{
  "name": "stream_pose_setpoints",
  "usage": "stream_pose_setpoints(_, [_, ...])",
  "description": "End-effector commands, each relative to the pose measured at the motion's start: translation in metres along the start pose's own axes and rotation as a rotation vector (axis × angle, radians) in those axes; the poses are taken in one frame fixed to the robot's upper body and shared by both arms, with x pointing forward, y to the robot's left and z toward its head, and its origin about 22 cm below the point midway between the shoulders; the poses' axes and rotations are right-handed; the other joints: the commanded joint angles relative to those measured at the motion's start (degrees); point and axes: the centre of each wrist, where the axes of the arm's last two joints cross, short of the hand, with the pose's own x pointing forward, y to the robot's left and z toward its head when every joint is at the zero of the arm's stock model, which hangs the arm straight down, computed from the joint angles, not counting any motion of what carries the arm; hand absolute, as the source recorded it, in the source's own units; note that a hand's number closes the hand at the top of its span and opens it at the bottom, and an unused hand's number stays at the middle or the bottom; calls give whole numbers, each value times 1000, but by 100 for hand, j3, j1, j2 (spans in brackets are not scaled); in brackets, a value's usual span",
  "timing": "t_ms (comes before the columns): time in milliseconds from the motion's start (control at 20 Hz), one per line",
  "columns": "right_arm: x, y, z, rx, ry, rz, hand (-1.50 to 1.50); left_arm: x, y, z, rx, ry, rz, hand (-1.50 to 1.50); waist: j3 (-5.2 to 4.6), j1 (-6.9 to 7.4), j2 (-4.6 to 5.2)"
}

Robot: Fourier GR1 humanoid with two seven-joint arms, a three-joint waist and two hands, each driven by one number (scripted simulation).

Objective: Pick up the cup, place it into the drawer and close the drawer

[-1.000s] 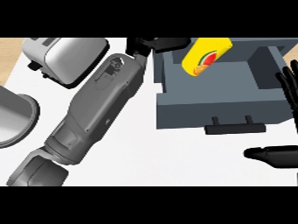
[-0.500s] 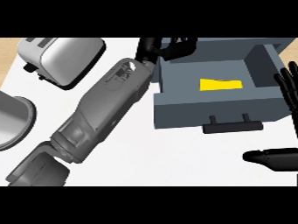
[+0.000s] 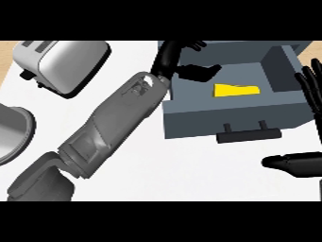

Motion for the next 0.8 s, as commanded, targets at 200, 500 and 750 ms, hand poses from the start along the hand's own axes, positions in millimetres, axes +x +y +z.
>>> stream_pose_setpoints(200, [6,3,5,26,-22,-8,-150,3,-2,-3,32,-16,-52,-150,-2,-45,20])
stream_pose_setpoints(500, [9,-1,4,99,-52,-190,-150,23,-12,-3,51,-140,55,-150,-4,100,-38])
stream_pose_setpoints(750, [27,-17,11,182,-57,-101,150,33,-20,2,80,-153,133,-150,-5,185,-70])
